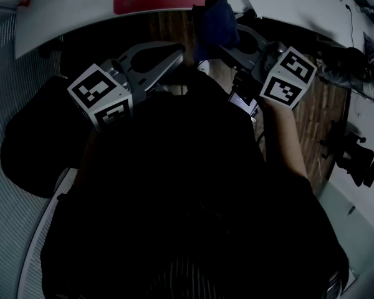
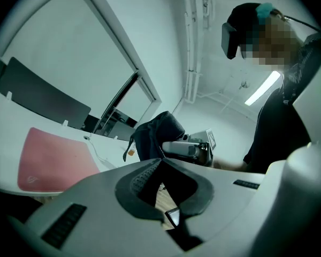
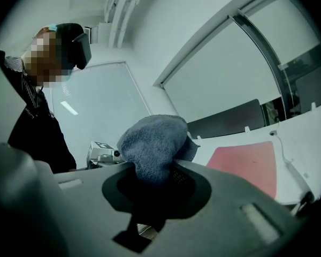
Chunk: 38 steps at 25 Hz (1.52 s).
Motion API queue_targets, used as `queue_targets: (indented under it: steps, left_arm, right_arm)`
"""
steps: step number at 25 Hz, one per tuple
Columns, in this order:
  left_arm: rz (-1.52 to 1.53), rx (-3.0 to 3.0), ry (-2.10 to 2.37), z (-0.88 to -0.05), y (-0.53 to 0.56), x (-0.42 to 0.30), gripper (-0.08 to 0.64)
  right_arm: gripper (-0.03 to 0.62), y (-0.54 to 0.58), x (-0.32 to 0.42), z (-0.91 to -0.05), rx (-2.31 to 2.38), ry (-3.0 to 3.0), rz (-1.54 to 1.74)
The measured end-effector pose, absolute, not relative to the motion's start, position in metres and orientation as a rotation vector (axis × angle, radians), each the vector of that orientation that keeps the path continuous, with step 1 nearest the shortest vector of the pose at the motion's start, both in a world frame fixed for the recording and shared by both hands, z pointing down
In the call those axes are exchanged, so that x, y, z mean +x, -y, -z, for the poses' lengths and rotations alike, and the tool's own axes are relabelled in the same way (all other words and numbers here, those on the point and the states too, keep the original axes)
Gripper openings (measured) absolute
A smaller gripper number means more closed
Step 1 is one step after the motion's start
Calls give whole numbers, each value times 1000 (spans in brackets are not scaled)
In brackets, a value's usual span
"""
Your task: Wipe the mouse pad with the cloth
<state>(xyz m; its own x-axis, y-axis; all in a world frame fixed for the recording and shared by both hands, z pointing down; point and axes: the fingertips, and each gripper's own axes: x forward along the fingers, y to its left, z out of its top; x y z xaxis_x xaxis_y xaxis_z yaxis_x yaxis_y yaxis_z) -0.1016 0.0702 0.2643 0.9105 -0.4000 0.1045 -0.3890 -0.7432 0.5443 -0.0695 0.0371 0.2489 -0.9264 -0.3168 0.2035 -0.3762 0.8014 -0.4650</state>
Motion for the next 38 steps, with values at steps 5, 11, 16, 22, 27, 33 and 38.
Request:
queue_targets:
  steps: [5, 11, 16, 22, 27, 33, 38]
  left_arm:
    - [18, 2494, 589, -264, -50, -95, 8]
    - [13, 2485, 655, -257, -15, -83, 8]
    - [20, 2467, 732, -248, 43, -63, 8]
    - [57, 2419, 809, -246, 86, -34, 8]
    - [23, 2372, 862, -240, 117, -2, 8]
    - [-35, 2329, 900, -248, 148, 29, 8]
    - [-71, 2273, 936, -259, 161, 26, 8]
  right_arm:
    - [71, -11, -55, -259, 564, 2880, -820]
    - [71, 33, -42, -256, 512, 2923, -825]
    - [71, 91, -23, -242, 423, 2959, -798]
    - [71, 134, 8, -246, 320, 2959, -823]
    - [71, 164, 35, -240, 232, 2970, -875]
    - [71, 198, 69, -261, 184, 2957, -967]
    - [71, 216, 79, -269, 172, 2944, -1023]
